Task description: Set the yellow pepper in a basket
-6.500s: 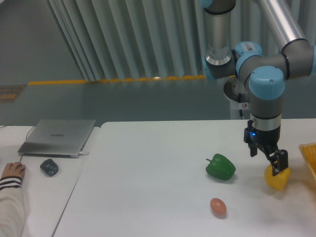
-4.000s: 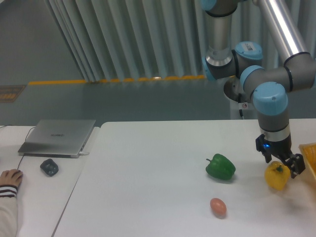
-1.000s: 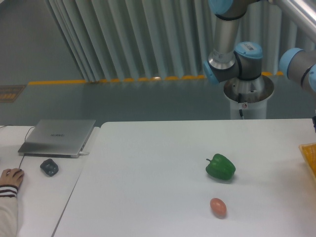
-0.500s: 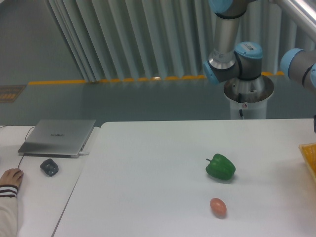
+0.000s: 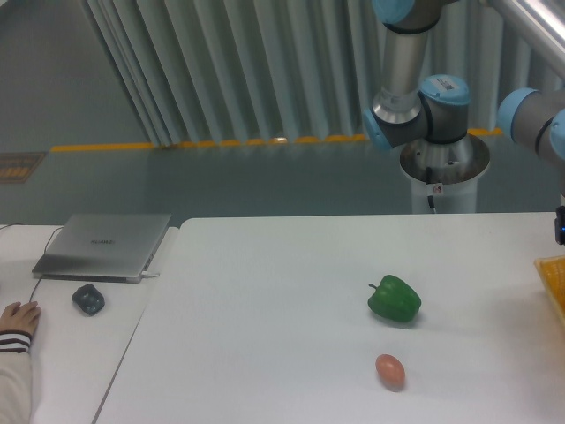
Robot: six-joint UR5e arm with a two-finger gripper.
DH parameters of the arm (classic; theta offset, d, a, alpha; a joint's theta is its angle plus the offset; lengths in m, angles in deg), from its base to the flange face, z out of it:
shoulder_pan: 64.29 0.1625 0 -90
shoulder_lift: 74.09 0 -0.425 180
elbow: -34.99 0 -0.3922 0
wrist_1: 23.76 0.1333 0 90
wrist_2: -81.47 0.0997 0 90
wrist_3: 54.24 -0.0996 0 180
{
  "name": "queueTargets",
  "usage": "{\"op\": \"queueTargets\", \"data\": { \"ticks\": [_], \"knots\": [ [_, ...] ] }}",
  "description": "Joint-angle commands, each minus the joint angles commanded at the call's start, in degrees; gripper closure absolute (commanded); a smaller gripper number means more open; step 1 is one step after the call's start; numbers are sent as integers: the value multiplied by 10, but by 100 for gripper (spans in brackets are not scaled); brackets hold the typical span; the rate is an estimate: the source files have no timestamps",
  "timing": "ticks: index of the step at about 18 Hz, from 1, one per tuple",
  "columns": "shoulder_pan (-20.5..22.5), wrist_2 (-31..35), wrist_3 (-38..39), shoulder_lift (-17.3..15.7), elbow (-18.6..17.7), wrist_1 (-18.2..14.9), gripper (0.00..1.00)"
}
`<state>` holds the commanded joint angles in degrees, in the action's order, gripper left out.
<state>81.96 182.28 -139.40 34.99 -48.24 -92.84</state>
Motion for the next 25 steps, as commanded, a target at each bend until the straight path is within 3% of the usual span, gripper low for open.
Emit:
{"op": "queueTargets", "data": {
  "ticks": [9,15,25],
  "knots": [
    [-40,-13,1,-19,-4,-60,0],
    [-41,-113,13,-41,-9,-121,0],
    [-110,-109,162,-28,-25,-101,0]
  ]
}}
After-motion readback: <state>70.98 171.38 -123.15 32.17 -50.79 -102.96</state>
